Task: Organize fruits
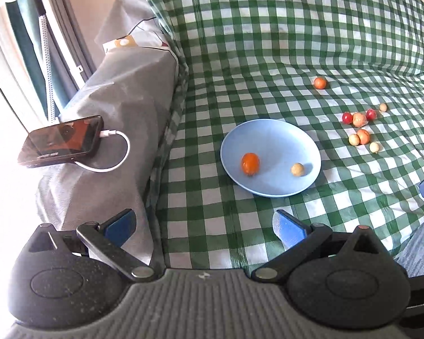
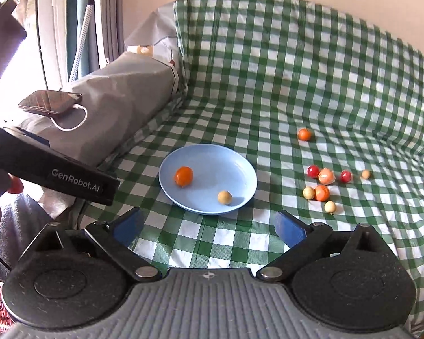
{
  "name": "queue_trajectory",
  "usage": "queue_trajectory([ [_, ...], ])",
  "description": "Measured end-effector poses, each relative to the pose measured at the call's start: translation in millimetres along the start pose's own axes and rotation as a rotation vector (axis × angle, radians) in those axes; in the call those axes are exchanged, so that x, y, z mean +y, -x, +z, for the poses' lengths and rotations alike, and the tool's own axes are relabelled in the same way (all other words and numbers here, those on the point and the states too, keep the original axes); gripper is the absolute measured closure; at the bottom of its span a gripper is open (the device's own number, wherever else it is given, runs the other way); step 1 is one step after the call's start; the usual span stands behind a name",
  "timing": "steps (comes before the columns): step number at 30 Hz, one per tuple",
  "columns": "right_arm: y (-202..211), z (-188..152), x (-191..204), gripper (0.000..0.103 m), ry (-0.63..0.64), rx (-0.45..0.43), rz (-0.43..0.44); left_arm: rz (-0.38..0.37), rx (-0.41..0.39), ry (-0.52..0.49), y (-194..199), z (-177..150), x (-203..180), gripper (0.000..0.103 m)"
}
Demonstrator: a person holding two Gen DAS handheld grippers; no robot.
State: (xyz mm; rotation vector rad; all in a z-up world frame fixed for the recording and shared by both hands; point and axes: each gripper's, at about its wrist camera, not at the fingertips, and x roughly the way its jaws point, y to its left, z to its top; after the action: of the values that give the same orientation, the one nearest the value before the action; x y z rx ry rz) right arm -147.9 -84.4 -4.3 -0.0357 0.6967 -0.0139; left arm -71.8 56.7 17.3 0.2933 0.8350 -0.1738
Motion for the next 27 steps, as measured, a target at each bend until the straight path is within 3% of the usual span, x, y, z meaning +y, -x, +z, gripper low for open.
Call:
queue_trajectory([
  [6, 11.7, -3.6, 2.5, 0.004, -0.010, -0.032, -0.019, 0.032, 0.003, -0.002, 8.9, -7.7, 0.6, 0.000],
  [13, 15.1, -5.6, 0.4, 0.003, -0.002, -0.037, -0.019, -0.020, -0.011, 0.020, 14.5, -6.6, 4.1, 0.000],
  [27, 15.6, -6.3, 1.6, 0.003, -0.004, -0.036, -0.021, -0.007, 0.035, 0.003, 4.3, -8.8, 1.6, 0.000],
])
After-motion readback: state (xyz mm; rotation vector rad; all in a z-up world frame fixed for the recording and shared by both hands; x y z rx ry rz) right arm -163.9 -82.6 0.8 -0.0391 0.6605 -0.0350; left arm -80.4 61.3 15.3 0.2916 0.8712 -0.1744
